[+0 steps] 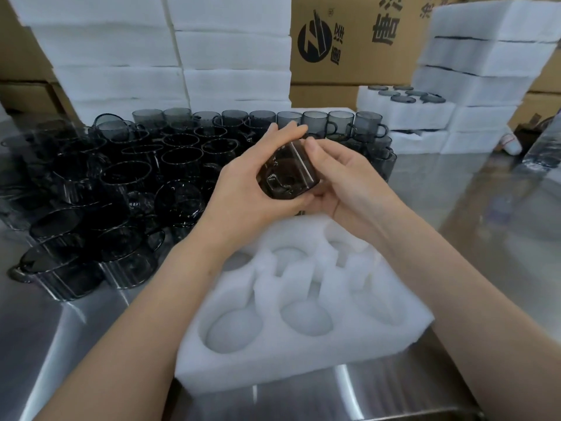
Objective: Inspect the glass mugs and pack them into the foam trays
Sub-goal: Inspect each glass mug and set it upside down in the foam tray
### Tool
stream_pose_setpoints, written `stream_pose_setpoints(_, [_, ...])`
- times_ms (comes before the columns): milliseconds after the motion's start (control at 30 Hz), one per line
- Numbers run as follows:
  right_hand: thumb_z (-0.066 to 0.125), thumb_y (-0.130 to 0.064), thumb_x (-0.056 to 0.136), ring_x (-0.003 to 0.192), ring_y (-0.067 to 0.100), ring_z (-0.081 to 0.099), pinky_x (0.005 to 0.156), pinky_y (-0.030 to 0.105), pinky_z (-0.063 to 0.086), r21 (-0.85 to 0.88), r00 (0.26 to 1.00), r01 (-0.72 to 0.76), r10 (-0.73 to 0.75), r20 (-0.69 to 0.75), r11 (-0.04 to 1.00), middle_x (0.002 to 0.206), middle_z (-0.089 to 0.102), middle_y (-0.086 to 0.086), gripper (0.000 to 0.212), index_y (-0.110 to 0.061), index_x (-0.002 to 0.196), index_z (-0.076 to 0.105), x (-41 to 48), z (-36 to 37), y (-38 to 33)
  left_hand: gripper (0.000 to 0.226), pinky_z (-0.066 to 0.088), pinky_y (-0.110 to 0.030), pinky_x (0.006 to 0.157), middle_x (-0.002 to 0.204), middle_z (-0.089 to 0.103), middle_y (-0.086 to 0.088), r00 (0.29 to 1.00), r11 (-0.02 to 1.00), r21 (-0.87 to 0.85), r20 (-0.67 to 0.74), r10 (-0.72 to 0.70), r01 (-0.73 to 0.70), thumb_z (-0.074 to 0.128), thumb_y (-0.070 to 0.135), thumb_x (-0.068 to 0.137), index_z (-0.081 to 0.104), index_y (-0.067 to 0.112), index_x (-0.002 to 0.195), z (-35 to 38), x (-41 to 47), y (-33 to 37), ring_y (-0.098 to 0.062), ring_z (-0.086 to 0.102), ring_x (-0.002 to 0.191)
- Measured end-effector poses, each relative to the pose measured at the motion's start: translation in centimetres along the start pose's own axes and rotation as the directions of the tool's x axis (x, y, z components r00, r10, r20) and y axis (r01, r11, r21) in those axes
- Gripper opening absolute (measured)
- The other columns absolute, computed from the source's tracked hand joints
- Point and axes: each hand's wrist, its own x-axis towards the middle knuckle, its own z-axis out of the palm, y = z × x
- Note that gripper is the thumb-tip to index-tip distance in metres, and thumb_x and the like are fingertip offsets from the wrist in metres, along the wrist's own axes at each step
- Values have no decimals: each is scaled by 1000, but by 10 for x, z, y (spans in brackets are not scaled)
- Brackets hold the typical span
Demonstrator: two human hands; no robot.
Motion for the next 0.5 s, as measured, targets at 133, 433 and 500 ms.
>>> stream_pose_setpoints(133, [50,-25,100,84,22,70,63,33,59,136,998,-53,59,-39,989,103,72,8,26,-15,117,67,-4,-1,3,82,30,-32,117,148,48,6,997,999,-43,72,34,-31,85,12,72,44,33,140,-3,3,-4,-9,34,143])
stream_pose_setpoints(433, [45,-46,95,128,33,53,108,46,44,269,976,-202,170,138,942,134,59,19,56,-8,136,53,-5,2,2,106,44,-8,93,131,46,31,991,967,-244,127,-41,71,85,22,65,21,35,148,-1,5,-10,22,45,119])
stream_pose_setpoints(500, [49,-48,89,118,32,60,97,45,52,261,978,-168,128,164,951,129,62,21,60,-8,132,56,-5,0,2,117,46,-23,103,142,42,12,993,963,-245,53,-101,111,92,25,56,23,38,149,-1,6,-10,9,46,127])
